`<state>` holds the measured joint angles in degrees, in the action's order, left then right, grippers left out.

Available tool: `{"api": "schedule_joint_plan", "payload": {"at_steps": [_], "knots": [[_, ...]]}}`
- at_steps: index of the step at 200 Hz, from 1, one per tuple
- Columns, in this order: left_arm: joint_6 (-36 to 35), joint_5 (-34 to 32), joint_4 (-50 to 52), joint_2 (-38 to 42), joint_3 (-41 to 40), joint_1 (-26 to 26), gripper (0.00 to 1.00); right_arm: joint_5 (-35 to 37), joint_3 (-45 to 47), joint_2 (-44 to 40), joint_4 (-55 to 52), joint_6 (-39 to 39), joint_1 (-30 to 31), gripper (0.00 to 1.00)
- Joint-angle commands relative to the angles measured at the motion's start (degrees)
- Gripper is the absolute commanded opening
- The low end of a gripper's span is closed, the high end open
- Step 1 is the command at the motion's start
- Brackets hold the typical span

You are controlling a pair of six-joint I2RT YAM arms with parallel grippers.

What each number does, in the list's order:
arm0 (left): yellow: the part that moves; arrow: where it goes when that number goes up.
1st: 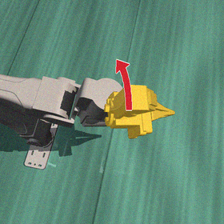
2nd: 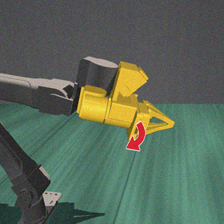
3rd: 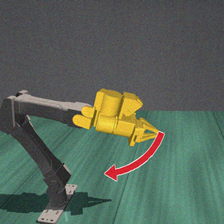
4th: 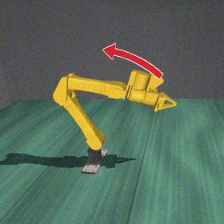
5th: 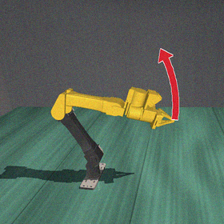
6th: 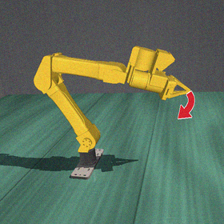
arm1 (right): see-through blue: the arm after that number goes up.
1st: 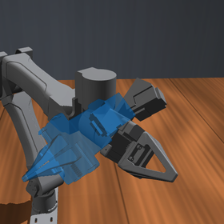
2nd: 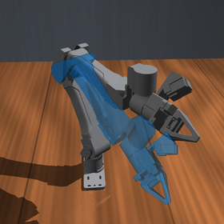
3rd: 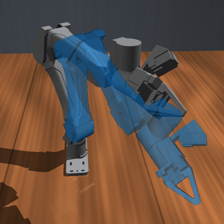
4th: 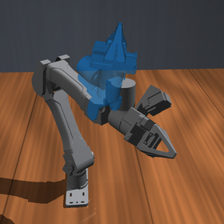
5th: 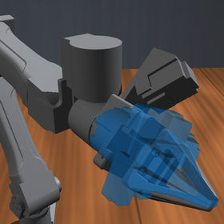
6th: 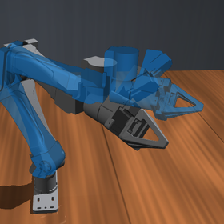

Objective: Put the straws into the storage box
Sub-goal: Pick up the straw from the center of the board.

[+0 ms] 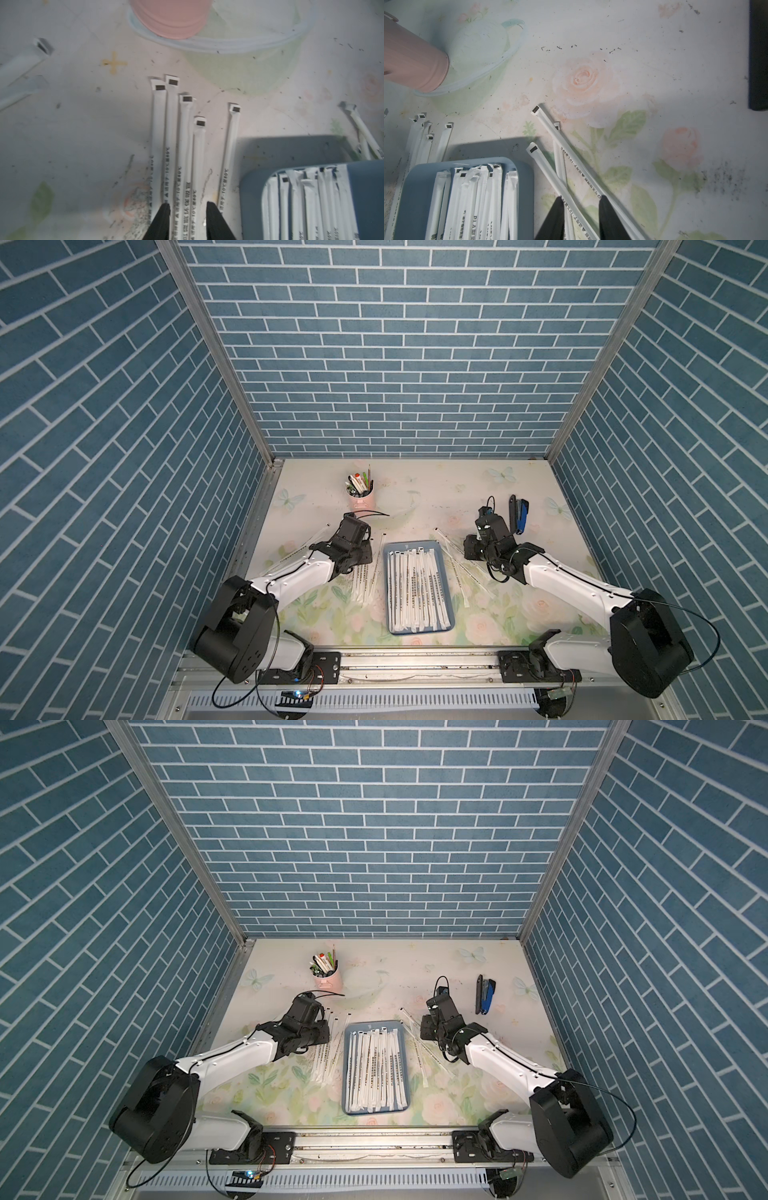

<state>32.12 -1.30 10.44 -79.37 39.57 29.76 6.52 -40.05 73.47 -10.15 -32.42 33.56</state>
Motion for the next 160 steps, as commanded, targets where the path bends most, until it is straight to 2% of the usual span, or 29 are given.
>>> {"api": "schedule_joint_plan", "payload": {"at_steps": [1, 18, 32, 71, 129, 160], "knots": [[0.39, 4.49, -2.50, 0.30, -1.58, 1.98, 0.34, -0.77, 0.85, -0.60, 1.49, 2.10, -0.25, 0.30], [0.22, 3.41, -2.79, -0.87, -2.13, 1.97, 0.31, -1.06, 0.94, -0.43, 1.80, 1.76, -0.25, 0.30], [-0.05, 4.93, -3.91, -1.66, -2.38, 2.19, 0.29, -1.46, 1.16, -0.43, 1.97, 1.37, -0.25, 0.30], [-0.88, 4.33, -3.84, -3.39, -2.74, 3.12, 0.29, -1.47, 1.38, -0.62, 1.76, 1.31, -0.27, 0.30], [-1.31, 0.31, -1.63, -7.38, -1.06, 6.18, 0.30, -1.81, 1.03, -0.46, 1.63, 0.88, -0.29, 0.30], [-1.43, -2.48, -0.55, -9.15, -0.24, 7.91, 0.26, -1.56, 1.08, -1.03, 1.28, 0.78, -0.33, 0.30]]}}
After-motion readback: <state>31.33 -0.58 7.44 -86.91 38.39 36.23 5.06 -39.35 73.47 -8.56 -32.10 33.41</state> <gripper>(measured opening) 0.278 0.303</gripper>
